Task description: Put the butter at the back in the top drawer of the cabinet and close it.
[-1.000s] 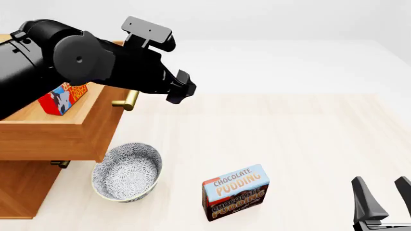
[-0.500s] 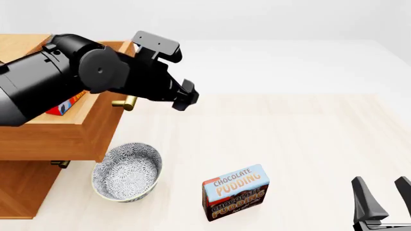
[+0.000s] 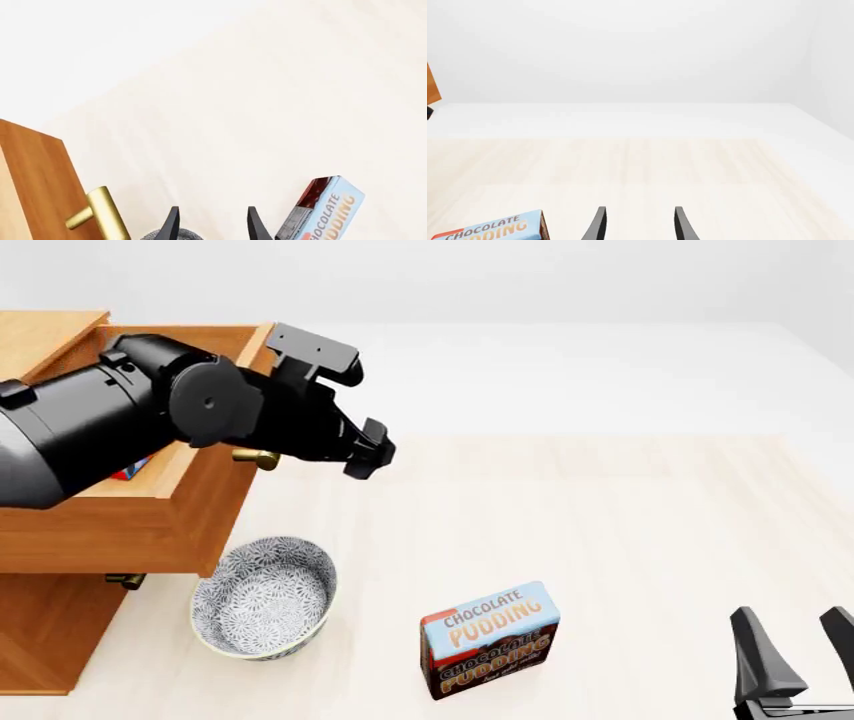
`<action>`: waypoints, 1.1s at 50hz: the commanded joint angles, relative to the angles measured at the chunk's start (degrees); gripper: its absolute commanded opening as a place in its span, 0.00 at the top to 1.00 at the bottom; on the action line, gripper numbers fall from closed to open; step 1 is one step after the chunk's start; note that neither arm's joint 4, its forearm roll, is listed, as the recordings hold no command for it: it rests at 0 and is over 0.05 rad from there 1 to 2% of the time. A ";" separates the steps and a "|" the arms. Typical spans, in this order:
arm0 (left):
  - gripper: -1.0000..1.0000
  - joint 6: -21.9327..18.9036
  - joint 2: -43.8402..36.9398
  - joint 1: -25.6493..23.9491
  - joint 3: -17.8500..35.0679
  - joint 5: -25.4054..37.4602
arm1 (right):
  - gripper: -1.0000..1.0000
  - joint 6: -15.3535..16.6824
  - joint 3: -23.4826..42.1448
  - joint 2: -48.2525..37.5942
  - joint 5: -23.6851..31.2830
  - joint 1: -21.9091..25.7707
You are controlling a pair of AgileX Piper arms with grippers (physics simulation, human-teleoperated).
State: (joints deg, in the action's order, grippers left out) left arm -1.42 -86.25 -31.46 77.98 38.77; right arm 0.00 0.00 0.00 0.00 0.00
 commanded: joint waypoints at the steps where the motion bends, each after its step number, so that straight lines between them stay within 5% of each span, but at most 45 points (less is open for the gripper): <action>1: 0.00 -0.39 -0.26 1.74 -2.09 -1.47 | 0.00 0.00 0.00 0.00 0.00 0.00; 55: 0.00 -1.33 1.43 6.76 -8.27 -4.69 | 0.00 0.00 0.00 0.00 0.00 0.00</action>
State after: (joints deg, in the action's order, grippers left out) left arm -3.67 -82.96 -26.16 72.52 34.28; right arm 0.00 0.00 0.00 0.00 0.00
